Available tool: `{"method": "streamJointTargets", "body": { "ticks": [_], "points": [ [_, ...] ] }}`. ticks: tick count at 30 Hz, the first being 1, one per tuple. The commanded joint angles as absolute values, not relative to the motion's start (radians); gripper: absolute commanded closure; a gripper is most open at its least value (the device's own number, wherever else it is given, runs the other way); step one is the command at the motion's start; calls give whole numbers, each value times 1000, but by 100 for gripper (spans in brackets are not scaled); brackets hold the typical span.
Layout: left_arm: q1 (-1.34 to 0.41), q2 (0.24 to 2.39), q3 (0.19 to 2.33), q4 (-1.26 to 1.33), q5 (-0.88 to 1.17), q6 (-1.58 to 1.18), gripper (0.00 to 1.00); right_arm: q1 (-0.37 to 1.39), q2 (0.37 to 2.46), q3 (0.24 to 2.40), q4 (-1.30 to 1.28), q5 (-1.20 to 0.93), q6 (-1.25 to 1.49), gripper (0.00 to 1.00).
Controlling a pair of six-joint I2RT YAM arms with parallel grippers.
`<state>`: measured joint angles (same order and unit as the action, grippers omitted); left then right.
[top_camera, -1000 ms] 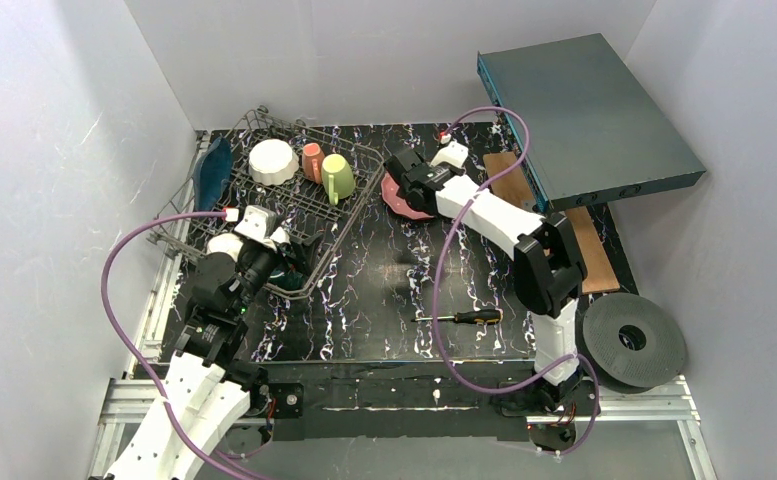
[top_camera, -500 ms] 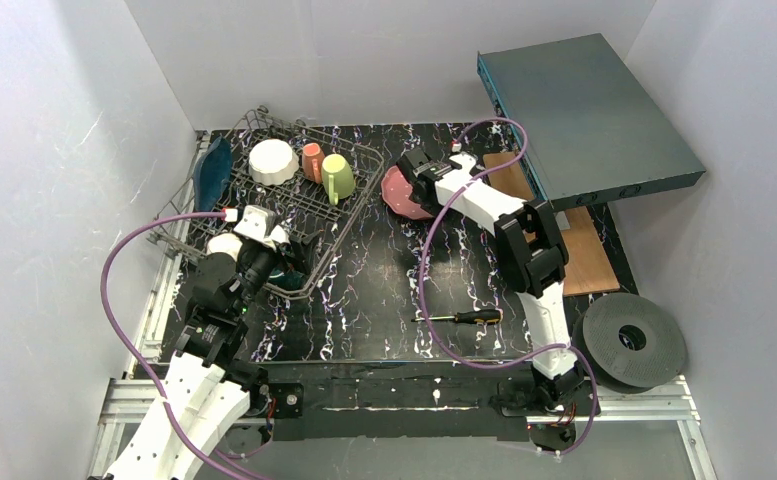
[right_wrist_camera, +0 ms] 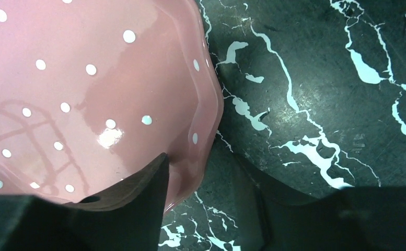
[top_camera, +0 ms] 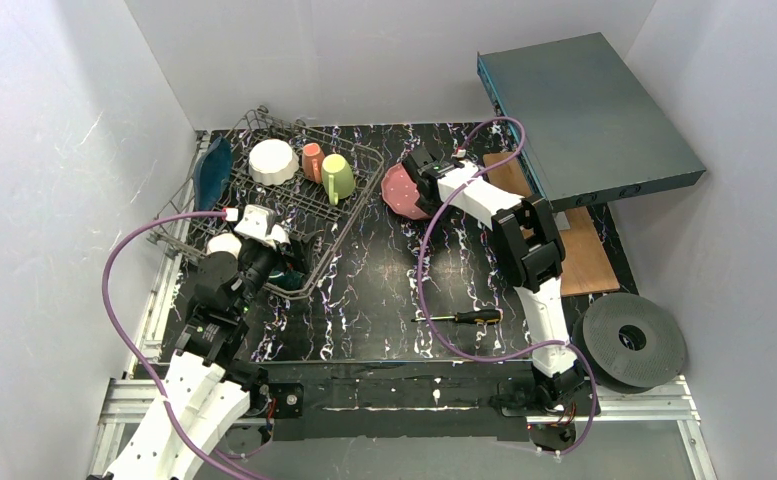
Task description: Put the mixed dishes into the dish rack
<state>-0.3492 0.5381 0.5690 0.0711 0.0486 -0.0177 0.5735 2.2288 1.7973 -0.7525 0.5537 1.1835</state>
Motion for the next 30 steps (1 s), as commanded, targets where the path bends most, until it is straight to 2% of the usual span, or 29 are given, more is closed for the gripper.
{"method": "streamJointTargets", "body": {
  "ticks": [1, 6, 10, 15, 21, 26, 30],
  "points": [
    [-353, 542, 585, 69, 24, -4, 10, 572, 2249, 1829, -790, 552, 1208, 49],
    [-353, 548, 588, 64, 17, -5, 10, 574, 2241, 1806, -779, 528, 1206, 69],
    [-353, 550, 592, 56, 14, -4, 10, 584, 2212, 1770, -766, 535, 1189, 80],
    [-353, 548, 592, 54, 14, -4, 10, 606, 2141, 1631, -755, 516, 1173, 99],
    [-353, 562, 597, 47, 14, -10, 10, 623, 1954, 1373, -655, 513, 1120, 99],
    [-353, 584, 600, 49, 14, -20, 9, 677, 1847, 1241, -597, 493, 1024, 99],
    [-353, 587, 581, 96, 138, -29, 15, 742, 1802, 1168, -565, 461, 1004, 99]
  ]
}}
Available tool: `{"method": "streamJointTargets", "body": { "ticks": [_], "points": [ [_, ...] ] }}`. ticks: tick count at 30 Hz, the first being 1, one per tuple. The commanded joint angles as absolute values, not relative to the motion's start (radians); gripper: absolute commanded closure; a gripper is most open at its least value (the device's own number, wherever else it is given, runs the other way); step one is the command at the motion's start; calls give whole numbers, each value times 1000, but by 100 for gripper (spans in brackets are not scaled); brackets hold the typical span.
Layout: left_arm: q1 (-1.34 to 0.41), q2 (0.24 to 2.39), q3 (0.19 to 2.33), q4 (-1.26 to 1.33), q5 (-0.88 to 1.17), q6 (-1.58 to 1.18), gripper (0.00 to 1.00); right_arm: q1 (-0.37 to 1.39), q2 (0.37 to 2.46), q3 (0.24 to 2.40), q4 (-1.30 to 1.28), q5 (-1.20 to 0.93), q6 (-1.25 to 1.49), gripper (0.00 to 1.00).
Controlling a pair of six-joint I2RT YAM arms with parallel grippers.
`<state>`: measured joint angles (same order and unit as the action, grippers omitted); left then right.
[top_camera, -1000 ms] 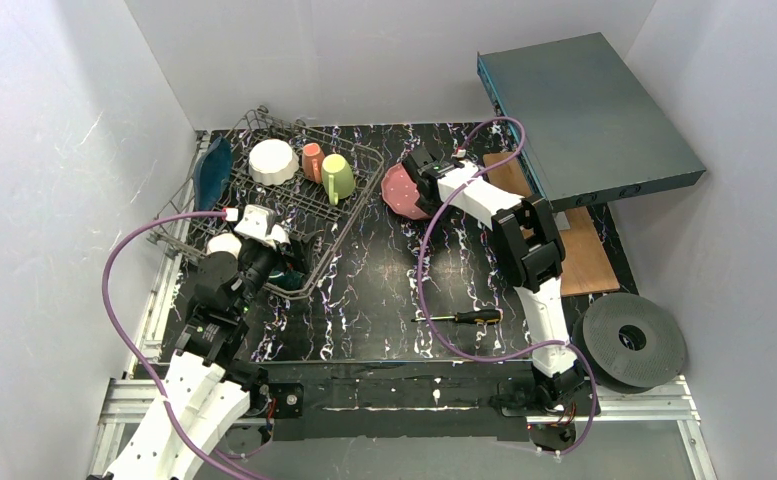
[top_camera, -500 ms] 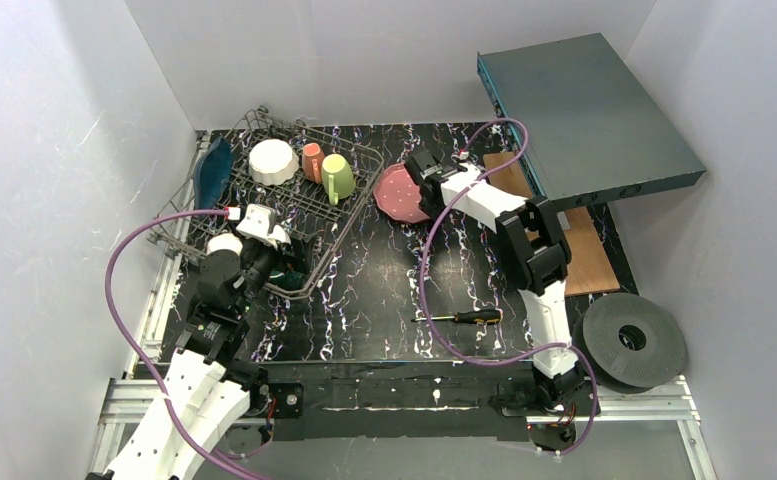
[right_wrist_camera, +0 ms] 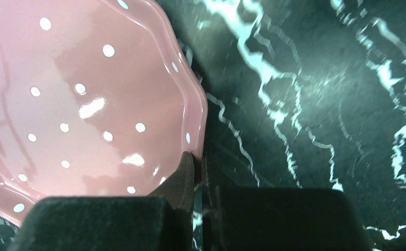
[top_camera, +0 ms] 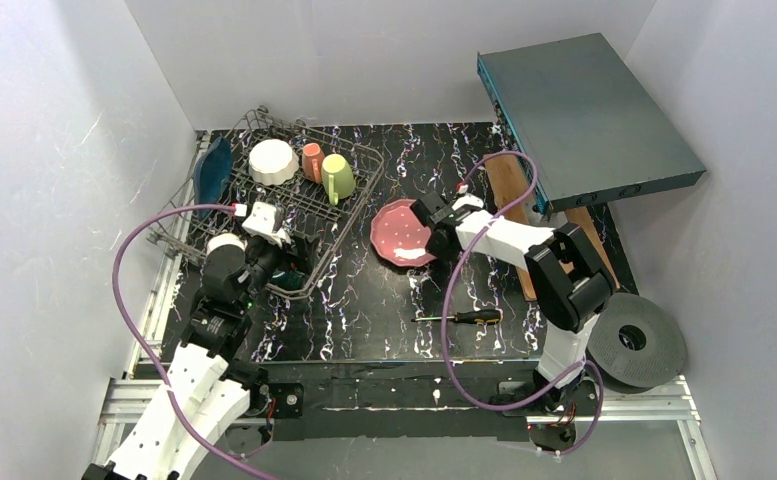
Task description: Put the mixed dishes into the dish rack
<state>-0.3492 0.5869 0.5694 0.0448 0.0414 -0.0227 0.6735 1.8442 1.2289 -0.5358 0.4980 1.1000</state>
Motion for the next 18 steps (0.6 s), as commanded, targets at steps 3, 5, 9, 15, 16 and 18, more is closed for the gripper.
{"method": "streamJointTargets", "body": {
  "ticks": [3, 5, 9, 15, 16, 18],
  "points": [
    [-359, 611, 574, 127, 261, -36, 15, 773, 1769, 1140, -555, 435, 1003, 99],
    [-371, 635, 576, 131, 332, -37, 15, 779, 1747, 1128, -557, 416, 996, 99],
    [-445, 696, 570, 120, 528, 46, 16, 779, 1690, 1104, -560, 357, 929, 99],
    [-679, 701, 512, 75, 426, 238, 12, 769, 1612, 1071, -537, 210, 840, 99],
    [-727, 691, 492, 84, 381, 274, 11, 767, 1602, 1069, -537, 201, 836, 99],
    [-825, 674, 459, 91, 267, 332, 10, 767, 1581, 1073, -543, 189, 827, 99]
  ]
}}
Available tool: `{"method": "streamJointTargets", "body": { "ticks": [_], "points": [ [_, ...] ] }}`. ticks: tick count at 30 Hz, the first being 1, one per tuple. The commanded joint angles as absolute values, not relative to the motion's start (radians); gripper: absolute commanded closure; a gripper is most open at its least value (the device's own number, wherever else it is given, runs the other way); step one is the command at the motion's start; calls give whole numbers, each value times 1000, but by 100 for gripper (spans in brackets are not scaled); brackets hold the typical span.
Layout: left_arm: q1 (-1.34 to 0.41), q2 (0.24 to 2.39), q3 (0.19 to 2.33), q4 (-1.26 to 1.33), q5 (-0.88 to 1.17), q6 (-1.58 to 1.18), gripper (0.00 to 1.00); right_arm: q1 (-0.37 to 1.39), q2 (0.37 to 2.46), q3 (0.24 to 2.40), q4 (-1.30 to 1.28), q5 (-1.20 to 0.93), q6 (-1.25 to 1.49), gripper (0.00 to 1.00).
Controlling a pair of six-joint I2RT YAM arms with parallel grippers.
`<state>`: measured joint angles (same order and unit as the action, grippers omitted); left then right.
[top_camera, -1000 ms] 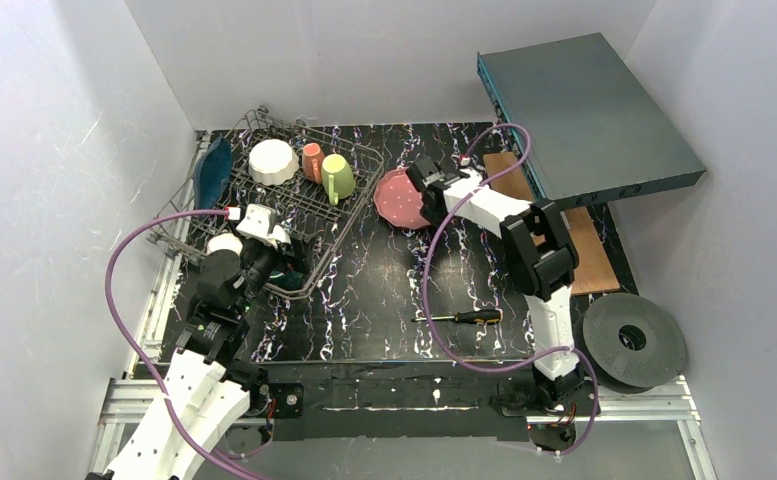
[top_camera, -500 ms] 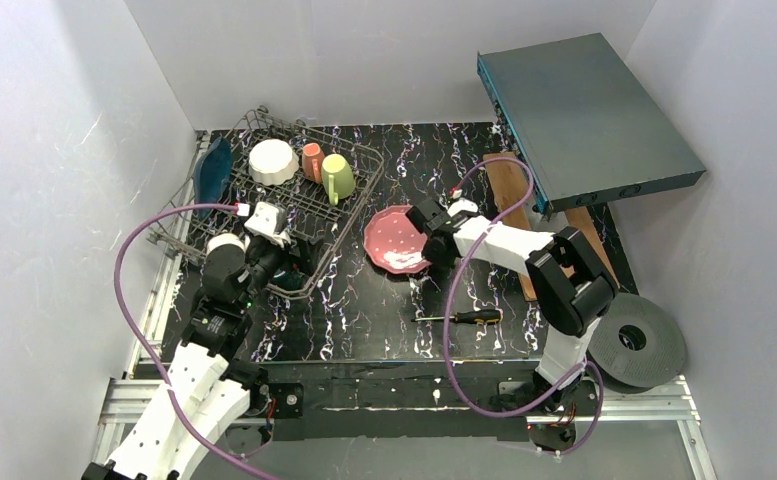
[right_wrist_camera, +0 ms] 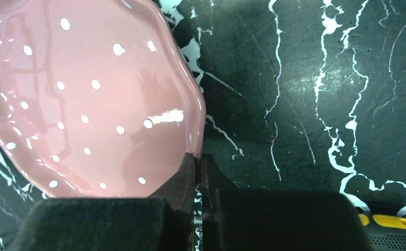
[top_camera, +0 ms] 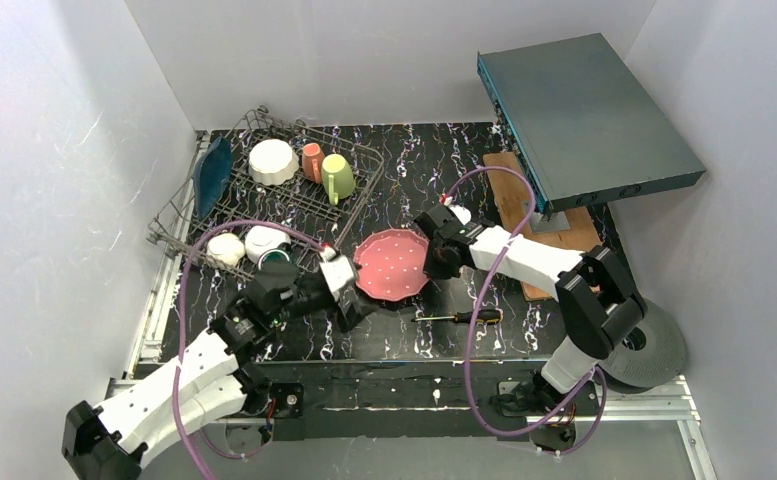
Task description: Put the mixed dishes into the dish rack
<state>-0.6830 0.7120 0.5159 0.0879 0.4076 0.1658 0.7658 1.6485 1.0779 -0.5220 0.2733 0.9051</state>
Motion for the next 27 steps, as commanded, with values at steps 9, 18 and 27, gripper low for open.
{"method": "streamJointTargets", "body": {
  "ticks": [9, 18, 27],
  "points": [
    [-1299, 1019, 511, 124, -477, 626, 14, 737, 1513, 1061, -536, 82, 846, 99],
    [-1354, 1403, 556, 392, -720, 643, 17, 712, 1470, 1046, -534, 7, 850, 99],
    [-1352, 1685, 641, 577, -871, 745, 36, 700, 1444, 1044, -529, -67, 862, 99]
  ]
}}
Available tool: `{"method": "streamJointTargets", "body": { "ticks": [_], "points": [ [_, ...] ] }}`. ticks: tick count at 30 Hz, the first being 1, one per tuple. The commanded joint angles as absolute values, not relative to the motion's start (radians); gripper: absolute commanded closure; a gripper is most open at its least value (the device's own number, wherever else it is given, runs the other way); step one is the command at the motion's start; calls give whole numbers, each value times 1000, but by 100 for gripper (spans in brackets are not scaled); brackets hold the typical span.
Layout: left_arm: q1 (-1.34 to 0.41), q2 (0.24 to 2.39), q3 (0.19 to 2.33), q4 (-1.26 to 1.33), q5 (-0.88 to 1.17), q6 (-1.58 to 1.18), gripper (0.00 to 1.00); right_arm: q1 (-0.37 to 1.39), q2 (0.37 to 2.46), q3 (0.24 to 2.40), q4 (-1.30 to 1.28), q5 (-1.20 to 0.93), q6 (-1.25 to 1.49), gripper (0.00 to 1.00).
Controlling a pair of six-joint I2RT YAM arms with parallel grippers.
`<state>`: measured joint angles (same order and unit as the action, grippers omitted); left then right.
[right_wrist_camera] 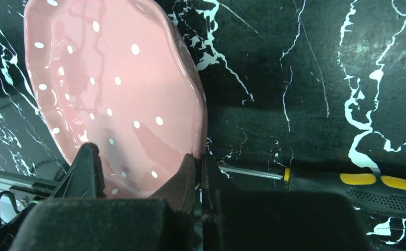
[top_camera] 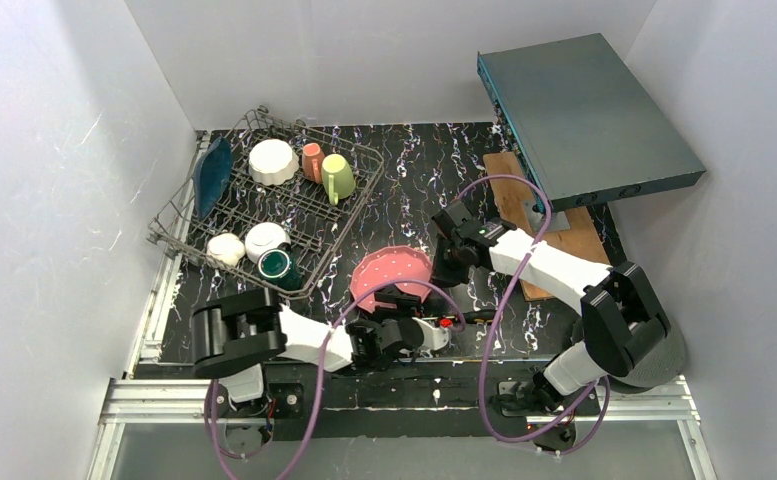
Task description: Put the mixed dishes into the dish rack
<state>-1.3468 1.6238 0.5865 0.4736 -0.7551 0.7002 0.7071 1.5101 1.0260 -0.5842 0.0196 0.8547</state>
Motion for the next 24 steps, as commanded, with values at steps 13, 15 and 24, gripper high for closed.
{"method": "streamJointTargets", "body": {
  "ticks": [13, 15, 24],
  "points": [
    [-1331, 1818, 726, 625, -1022, 844, 78, 699, 1402, 1029, -525, -73, 843, 99],
    [-1331, 1783, 751, 526, -1003, 789, 88, 700, 1389, 1025, -511, -87, 814, 99],
    [-1330, 1405, 901, -150, -699, 258, 100, 693, 1163, 1159, -572, -8, 552, 2]
  ]
}}
